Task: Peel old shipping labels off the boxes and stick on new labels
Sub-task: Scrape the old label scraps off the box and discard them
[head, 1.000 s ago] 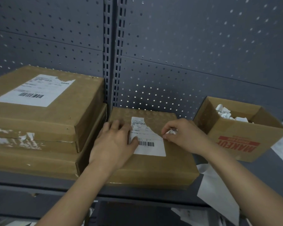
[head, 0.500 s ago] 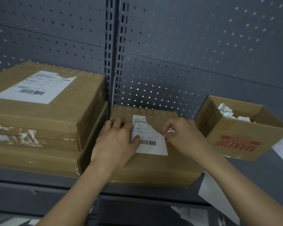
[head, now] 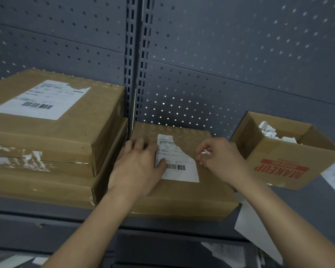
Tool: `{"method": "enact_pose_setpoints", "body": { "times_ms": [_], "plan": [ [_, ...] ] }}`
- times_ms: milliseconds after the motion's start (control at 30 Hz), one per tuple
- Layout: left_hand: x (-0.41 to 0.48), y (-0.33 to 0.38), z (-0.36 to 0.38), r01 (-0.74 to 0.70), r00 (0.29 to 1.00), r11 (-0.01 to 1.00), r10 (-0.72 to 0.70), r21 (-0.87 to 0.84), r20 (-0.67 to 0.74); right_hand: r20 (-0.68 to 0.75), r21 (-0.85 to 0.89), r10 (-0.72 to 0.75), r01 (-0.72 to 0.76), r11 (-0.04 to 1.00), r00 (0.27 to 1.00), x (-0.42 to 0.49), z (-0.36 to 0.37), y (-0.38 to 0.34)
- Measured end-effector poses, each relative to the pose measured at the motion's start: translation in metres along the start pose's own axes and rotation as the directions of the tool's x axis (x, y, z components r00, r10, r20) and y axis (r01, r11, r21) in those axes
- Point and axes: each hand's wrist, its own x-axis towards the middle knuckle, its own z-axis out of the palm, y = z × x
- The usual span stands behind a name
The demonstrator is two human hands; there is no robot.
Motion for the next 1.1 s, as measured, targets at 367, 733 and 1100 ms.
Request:
{"method": "enact_pose_setpoints", "body": {
  "times_ms": [367, 733, 1100],
  "plan": [
    [0.000, 0.002, 0.000, 0.014, 1.000, 1.000, -0.014, 0.017, 0.011, -0.068, -0.275, -0.036, 0.016, 0.961, 0.997, -0.011, 0.015, -0.023],
    [0.001, 0.004, -0.001, 0.024, 0.999, 0.999, -0.026, 0.033, 0.043, 0.005, -0.153, -0.004, 0.005, 0.988, 1.000, -0.006, 0.017, -0.020],
    [0.001, 0.001, 0.000, 0.020, 0.999, 1.000, -0.021, 0.013, 0.039, -0.019, -0.069, 0.031, -0.032, 0.997, 0.999, -0.003, 0.010, -0.014]
  ]
}}
